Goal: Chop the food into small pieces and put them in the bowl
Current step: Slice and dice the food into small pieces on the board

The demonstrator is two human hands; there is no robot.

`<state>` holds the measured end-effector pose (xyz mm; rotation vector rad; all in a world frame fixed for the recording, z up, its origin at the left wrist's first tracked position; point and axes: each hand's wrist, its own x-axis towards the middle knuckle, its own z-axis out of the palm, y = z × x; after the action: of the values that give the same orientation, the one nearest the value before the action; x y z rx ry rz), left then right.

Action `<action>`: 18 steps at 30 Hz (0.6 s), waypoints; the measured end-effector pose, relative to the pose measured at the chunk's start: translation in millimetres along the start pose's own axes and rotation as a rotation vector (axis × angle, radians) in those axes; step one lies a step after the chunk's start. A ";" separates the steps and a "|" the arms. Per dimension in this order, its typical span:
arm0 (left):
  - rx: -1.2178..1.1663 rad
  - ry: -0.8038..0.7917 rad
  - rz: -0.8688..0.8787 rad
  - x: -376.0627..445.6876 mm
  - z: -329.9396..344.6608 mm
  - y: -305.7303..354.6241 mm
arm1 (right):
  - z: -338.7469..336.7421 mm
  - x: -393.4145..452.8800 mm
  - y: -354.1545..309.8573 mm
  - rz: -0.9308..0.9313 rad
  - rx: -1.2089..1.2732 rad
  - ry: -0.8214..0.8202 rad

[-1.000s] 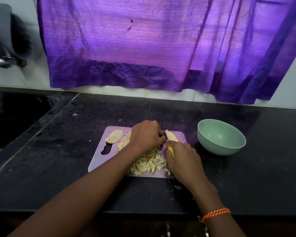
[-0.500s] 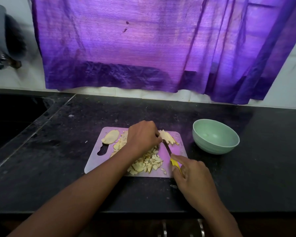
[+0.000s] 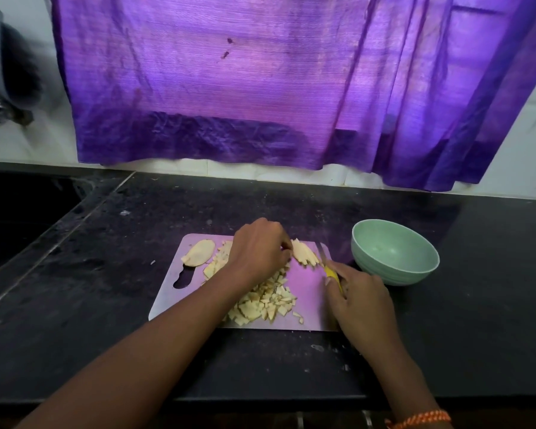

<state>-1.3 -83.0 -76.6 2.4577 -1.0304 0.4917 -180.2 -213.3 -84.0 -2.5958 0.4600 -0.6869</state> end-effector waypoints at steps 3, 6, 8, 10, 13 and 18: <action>-0.031 0.012 0.015 0.4 -2.6 2.2 | 0.9 -0.4 1.4 -0.005 0.008 0.003; -0.080 -0.075 0.073 4.9 -5.3 1.1 | 3.7 -0.8 2.1 -0.004 -0.040 0.007; -0.077 -0.208 0.174 11.8 -6.6 -1.3 | 5.6 -0.8 1.4 -0.004 -0.089 0.007; -0.053 -0.286 0.245 19.9 -8.8 -2.3 | 7.2 0.4 2.1 -0.004 -0.119 0.007; -0.002 -0.352 0.317 29.5 -13.0 -3.7 | 8.5 1.7 3.8 0.005 -0.132 0.016; 0.065 -0.413 0.385 33.9 -15.9 -3.8 | 8.9 2.2 3.6 0.027 -0.132 0.013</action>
<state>21.4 -92.2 -48.0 2.4784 -1.6954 0.1273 -174.4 -214.6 -91.9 -2.7037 0.5605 -0.6866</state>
